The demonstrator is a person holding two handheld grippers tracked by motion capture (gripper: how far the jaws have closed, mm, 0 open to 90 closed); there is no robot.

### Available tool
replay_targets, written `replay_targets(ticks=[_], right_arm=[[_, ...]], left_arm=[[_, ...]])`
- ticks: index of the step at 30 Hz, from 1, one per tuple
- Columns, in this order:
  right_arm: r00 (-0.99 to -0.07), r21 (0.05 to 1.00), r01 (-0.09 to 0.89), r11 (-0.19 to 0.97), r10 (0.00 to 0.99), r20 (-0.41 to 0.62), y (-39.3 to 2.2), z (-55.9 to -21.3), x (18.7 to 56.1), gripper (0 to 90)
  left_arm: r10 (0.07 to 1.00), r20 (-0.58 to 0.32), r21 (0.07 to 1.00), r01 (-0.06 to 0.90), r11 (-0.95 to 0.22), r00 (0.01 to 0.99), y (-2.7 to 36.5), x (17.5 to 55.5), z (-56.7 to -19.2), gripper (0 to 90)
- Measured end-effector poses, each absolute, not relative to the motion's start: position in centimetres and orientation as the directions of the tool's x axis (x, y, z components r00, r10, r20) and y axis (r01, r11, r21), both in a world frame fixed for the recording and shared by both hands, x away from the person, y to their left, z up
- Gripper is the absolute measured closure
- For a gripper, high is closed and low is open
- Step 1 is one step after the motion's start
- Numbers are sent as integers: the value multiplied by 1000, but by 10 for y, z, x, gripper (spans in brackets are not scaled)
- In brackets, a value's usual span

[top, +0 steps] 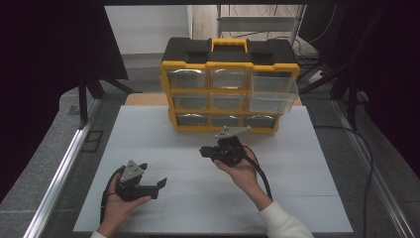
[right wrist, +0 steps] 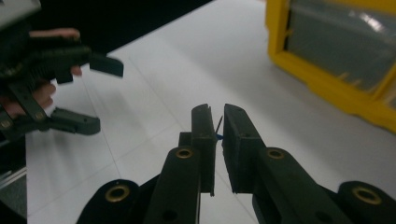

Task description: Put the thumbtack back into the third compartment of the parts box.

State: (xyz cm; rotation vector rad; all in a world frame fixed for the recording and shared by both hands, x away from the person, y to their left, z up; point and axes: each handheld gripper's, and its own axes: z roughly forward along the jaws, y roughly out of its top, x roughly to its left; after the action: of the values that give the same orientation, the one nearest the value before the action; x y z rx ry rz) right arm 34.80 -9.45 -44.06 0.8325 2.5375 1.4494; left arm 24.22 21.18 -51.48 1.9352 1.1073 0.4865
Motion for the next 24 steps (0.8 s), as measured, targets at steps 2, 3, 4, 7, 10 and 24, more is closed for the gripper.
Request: replay_targets(ticks=[2,3,4,7,10,24], right_arm=[[-841,831,406,380,512,176,-101,-436,348,827],[-838,836,403,372,516,175,-104,-434,349,827],[-834,837,408,366,522,178,-106,-431,348,827],[-829,849,401,346,531,175,-113,-424,348,827],[-827,862,391,322,535,175,-118,-416,347,827],[-814,919,307,245,568,121,-139,-359,340,827]], left_arm=[[841,-69,814,518,-263,536,212,241,-514,97],[842,-67,814,517,-264,536,212,241,-514,97],[841,-67,815,516,-264,537,212,241,-514,97],[839,-69,817,514,-263,540,212,240,-513,97],[841,-75,818,515,-255,535,214,241,-514,97],[839,-76,823,509,-252,539,211,241,-513,98]])
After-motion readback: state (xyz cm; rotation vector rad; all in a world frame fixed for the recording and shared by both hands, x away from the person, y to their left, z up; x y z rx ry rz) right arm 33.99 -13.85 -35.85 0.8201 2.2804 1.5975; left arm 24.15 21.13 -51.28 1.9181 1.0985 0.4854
